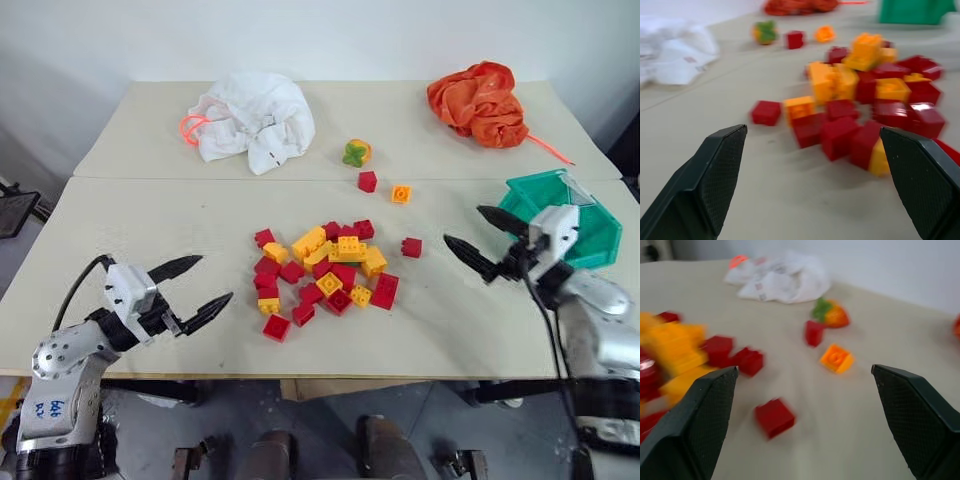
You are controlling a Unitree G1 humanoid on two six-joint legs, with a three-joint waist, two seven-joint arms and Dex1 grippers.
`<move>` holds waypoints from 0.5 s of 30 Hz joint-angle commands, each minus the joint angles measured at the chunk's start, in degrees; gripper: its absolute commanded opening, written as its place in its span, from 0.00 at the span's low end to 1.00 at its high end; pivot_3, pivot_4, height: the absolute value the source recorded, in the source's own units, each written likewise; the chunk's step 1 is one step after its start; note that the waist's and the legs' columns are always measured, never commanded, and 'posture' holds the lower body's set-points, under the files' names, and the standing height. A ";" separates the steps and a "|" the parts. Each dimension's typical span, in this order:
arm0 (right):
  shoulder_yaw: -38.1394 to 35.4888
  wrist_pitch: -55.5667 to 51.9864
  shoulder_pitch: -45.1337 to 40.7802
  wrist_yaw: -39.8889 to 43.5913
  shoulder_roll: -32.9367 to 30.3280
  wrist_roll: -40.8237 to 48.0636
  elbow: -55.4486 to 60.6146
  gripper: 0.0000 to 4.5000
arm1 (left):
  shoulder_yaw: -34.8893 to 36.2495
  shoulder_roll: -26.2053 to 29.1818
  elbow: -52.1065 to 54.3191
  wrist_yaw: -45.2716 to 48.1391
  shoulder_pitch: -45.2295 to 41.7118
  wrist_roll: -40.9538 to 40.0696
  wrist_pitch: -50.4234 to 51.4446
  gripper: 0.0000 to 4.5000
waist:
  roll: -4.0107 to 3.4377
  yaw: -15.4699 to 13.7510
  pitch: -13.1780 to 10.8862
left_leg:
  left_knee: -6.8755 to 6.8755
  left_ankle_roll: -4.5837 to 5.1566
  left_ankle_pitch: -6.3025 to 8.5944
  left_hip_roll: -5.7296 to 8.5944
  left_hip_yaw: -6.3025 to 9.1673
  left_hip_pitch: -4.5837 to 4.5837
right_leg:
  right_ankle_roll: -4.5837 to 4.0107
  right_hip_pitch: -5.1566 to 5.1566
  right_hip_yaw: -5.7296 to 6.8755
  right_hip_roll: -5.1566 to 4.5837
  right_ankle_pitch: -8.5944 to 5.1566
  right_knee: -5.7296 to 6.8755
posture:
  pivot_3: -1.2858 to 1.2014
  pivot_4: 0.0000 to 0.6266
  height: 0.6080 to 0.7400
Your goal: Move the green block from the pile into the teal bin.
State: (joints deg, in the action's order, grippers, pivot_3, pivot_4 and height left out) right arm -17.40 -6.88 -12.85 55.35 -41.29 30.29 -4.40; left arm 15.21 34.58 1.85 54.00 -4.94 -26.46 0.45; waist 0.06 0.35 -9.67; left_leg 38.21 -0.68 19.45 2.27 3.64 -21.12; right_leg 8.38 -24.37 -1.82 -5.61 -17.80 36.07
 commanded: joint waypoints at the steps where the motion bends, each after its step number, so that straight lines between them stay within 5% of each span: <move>1: -3.36 -1.11 5.20 4.98 -3.96 1.71 5.03 0.99 | -3.43 -0.49 -6.46 4.88 -4.53 1.37 -3.44 1.00 | 0.05 -0.19 0.03 | 0.02 0.00 0.00 -0.02 -0.01 0.02 | -0.01 0.04 0.01 0.04 0.04 -0.03 | 0.52 0.24 1.00; 7: -4.02 -0.35 11.75 7.69 -4.33 1.40 7.62 0.95 | -4.45 0.02 -7.52 8.26 -10.47 -1.17 -1.89 1.00 | 0.10 -0.09 0.00 | -0.03 0.01 0.01 -0.06 -0.10 0.01 | 0.01 -0.03 -0.07 0.06 0.08 -0.03 | 0.52 0.24 1.00; 15: 1.90 -2.64 9.44 7.29 -1.32 1.07 11.58 0.42 | -2.07 0.64 -4.11 7.71 -11.86 -5.78 3.95 1.00 | 0.10 -0.25 0.00 | 0.02 0.01 0.01 -0.06 -0.11 0.01 | 0.02 -0.05 -0.09 0.01 0.08 0.00 | 0.52 0.24 1.00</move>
State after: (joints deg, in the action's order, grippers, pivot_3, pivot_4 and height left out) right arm -15.57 -8.95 -3.10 62.60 -42.91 30.69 4.76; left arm 11.25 35.03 -4.66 62.49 -15.82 -30.02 3.41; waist 0.16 0.10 -9.67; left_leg 38.24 -0.66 19.46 2.21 3.55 -21.12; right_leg 8.40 -24.42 -1.91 -5.60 -17.72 36.07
